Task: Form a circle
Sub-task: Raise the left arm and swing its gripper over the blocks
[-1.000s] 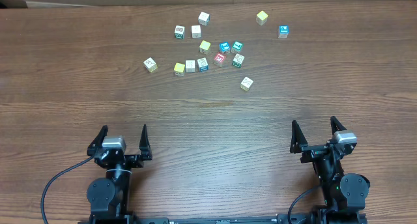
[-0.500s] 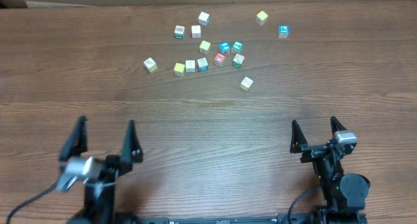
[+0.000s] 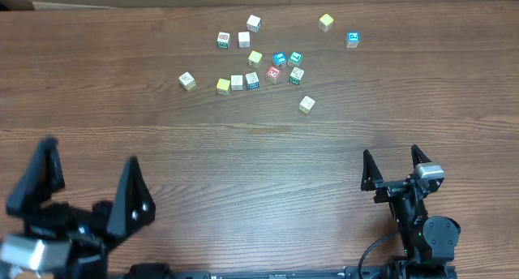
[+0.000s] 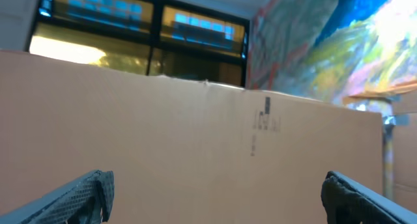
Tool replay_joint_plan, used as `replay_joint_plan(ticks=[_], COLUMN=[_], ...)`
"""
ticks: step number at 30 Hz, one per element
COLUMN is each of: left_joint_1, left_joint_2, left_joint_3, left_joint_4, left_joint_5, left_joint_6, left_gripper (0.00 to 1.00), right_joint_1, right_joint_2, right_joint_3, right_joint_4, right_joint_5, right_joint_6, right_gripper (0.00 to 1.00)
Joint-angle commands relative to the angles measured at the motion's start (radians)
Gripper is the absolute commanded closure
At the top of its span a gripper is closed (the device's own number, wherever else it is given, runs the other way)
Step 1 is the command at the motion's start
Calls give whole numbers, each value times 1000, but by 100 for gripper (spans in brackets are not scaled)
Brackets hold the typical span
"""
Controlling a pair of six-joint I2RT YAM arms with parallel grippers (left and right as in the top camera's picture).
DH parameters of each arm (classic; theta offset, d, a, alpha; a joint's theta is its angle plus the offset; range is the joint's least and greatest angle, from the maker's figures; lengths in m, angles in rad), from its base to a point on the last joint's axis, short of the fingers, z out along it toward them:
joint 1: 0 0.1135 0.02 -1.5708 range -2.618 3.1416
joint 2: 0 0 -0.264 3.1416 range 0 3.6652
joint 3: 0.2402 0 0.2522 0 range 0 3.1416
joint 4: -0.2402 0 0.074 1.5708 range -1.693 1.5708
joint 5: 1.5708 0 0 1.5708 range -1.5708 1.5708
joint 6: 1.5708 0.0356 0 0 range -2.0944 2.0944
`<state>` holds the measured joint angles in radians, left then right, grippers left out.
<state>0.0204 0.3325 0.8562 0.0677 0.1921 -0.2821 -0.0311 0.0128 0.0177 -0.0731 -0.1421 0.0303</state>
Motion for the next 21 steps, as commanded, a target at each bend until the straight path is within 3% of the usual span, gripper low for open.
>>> replay_joint_plan(ticks=[1,13,21], left_joint_1=[5,5,5], left_joint_2=[160,665,832], left_joint_3=[161,787,863], left_joint_4=[-77,-755,-967], left_joint_5=[74,125,123], left_joint_6=[-11,-10,-10], left_gripper=[0,0,0], right_joint_1=[5,5,5], right_joint_2=[-10,-10,-10], right_joint_3=[-10,-10,-10], right_joint_4=[3,3,3], right_joint_5=[-2,-2,-2], right_joint_6=[6,6,6], right_gripper=[0,0,0])
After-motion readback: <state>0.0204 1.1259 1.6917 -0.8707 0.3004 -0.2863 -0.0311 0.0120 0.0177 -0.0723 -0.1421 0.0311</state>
